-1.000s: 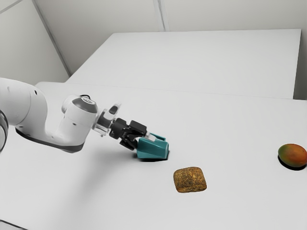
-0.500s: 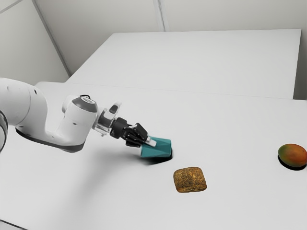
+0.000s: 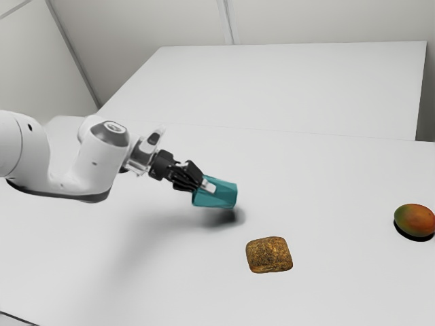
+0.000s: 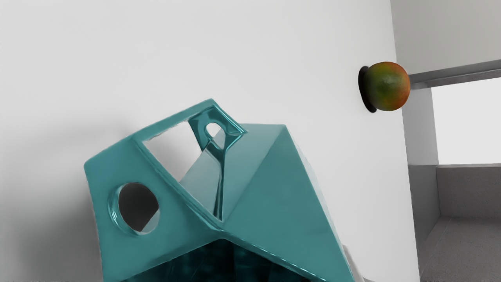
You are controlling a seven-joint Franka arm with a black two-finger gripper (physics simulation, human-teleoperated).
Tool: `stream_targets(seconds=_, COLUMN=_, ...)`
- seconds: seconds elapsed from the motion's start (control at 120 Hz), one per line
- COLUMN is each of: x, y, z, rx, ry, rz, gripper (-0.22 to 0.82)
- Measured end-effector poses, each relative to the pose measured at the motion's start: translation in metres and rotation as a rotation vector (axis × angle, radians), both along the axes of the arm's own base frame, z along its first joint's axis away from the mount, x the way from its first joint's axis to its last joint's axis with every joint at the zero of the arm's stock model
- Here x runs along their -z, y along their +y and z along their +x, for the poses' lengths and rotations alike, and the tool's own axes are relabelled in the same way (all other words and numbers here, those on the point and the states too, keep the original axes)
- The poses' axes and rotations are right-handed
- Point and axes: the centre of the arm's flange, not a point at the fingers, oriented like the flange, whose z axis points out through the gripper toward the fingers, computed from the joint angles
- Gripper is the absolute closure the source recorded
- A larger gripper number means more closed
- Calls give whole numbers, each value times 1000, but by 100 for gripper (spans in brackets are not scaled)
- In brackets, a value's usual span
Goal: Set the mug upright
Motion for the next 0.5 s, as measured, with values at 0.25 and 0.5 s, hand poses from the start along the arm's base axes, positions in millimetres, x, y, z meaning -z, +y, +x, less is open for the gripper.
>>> stream_targets(seconds=0.25, x=-41, y=14, z=3, rx=131, ry=-28, rz=222, gripper=79)
stream_targets(seconds=0.5, x=-70, y=31, z=6, rx=251, ry=29, rz=505, gripper=79)
